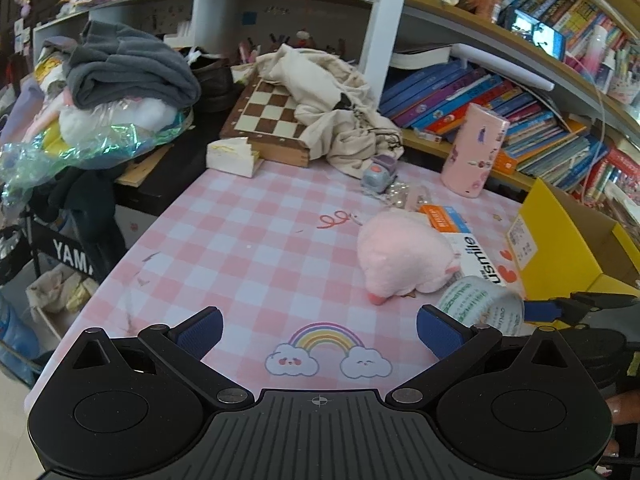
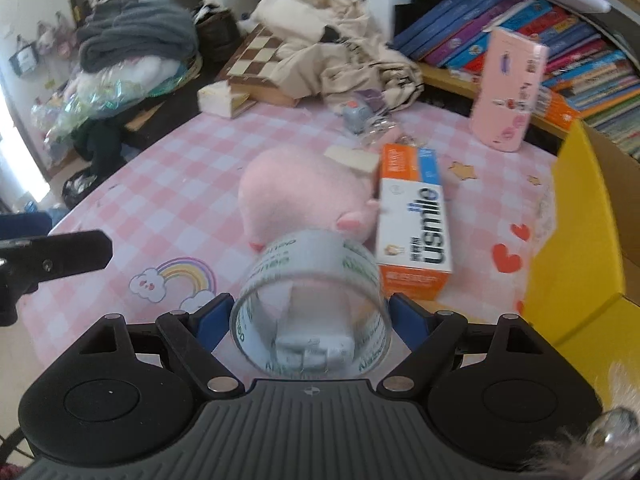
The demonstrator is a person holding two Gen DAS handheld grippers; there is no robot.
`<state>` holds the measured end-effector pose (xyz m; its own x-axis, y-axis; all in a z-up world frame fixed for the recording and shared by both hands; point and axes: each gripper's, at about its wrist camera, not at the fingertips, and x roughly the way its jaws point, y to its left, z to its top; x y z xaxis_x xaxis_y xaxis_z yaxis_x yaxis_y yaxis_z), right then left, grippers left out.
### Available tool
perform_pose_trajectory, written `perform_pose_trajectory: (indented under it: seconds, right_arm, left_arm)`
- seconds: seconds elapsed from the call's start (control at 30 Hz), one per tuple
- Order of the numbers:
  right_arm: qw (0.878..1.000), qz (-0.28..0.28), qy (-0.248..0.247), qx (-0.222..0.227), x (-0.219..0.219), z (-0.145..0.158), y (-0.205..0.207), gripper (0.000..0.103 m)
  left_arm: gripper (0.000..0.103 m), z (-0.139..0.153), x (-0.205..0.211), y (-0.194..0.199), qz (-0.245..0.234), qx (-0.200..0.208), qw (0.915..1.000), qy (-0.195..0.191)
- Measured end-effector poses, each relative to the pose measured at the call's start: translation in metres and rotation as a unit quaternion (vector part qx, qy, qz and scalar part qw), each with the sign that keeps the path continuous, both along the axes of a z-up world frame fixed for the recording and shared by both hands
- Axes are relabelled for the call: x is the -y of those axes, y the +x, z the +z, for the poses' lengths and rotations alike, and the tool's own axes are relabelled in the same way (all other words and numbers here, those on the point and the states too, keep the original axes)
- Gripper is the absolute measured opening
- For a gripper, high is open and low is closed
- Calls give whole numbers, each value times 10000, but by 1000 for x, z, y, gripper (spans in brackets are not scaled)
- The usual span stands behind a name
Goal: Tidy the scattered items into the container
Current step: 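Move the right tool to the clear tape roll and close on it, then lift the tape roll with the right tool, leaving the white charger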
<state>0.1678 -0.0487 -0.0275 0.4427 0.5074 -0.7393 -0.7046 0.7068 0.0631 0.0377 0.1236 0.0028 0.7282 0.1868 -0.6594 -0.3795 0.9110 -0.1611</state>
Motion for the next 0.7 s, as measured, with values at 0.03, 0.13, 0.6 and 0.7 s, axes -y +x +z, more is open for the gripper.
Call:
perform_pose_trajectory:
  seconds: [0.03,0.13,0.6,0.7]
  right_arm:
    - [10000,-75,51,22,3,2,-1,83]
    - [9996,-236,149,71,11,7,-5,83]
    - [9952,-644,543,495,30,32,-19,83]
    - [9951,-682,508,505,33,34,-22,83]
  left_arm:
    - [103,1,2,-1,-46,15,10000,10]
    - [103,3,5,-5,-143,61,9999,41]
    - [103,13,1,-22,-63,324,9994,36]
    - [103,14,1,-23,-94,356,9993,32]
